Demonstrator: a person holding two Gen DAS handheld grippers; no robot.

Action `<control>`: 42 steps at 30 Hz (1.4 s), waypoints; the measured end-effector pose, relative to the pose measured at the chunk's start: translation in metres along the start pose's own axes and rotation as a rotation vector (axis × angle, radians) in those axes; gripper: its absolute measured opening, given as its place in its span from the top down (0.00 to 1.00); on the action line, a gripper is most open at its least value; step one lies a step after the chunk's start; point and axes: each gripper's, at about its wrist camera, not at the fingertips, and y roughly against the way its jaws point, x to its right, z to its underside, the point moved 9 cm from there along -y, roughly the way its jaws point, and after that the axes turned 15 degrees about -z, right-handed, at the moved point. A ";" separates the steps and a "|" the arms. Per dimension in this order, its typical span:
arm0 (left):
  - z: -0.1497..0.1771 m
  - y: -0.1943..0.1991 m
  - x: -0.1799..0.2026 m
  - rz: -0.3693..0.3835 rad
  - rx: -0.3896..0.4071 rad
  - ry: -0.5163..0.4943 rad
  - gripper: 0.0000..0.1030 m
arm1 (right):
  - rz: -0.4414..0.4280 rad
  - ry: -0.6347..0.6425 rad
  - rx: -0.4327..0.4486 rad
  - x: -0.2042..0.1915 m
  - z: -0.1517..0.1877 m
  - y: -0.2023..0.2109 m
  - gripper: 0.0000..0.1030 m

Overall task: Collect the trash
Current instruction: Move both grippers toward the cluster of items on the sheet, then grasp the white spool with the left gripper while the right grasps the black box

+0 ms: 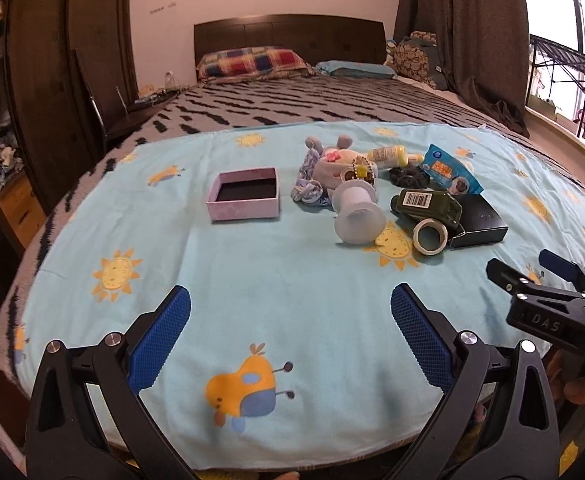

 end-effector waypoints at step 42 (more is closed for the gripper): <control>-0.037 -0.112 0.078 0.181 -0.126 -0.066 0.55 | 0.029 0.006 -0.008 0.032 -0.039 -0.055 0.73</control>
